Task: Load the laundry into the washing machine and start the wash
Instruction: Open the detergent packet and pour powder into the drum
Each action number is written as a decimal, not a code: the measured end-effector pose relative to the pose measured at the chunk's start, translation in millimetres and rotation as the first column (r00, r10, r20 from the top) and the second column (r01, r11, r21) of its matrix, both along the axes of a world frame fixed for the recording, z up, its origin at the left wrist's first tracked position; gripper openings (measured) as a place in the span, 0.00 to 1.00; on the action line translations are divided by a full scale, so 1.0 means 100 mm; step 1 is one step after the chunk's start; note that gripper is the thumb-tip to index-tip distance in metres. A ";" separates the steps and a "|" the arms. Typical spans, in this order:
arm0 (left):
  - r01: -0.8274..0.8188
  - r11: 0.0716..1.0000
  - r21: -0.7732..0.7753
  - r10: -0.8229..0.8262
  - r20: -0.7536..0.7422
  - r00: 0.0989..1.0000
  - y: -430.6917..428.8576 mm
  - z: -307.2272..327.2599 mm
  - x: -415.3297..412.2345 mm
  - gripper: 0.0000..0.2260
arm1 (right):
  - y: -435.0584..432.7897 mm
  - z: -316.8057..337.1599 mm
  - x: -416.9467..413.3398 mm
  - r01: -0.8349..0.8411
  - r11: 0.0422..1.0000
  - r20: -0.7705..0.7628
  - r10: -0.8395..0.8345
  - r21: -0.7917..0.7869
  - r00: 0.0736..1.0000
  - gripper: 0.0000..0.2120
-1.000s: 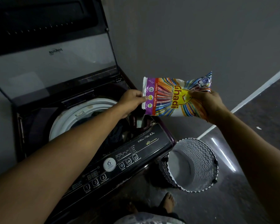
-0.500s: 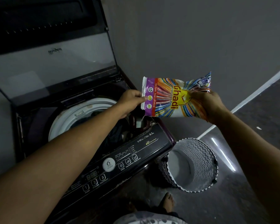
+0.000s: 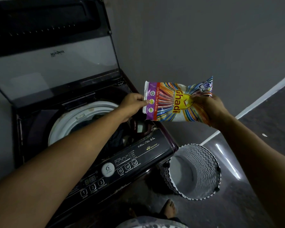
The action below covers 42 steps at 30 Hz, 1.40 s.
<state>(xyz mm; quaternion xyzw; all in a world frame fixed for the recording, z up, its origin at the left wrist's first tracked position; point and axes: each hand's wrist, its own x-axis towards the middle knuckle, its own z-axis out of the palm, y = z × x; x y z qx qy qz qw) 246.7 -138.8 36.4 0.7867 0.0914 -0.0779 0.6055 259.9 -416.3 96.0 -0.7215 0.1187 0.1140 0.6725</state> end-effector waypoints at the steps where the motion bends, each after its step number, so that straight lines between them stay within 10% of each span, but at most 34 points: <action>1: -0.002 1.000 0.000 0.002 0.001 1.000 0.00 0.00 -0.01 0.06 | -0.01 -0.01 0.01 -0.001 1.000 -0.001 0.001 -0.003 1.000 0.06; 21: -0.131 0.991 -0.038 0.136 0.185 0.973 -0.55 1.23 -0.08 0.01 | -0.24 -0.25 0.19 -0.195 0.832 -0.095 0.283 0.520 0.954 0.20; 42: -0.596 0.722 -0.351 0.691 0.348 0.633 -0.71 1.79 -2.21 0.14 | 1.23 0.47 -0.88 -0.404 0.259 0.044 0.795 0.877 0.605 0.31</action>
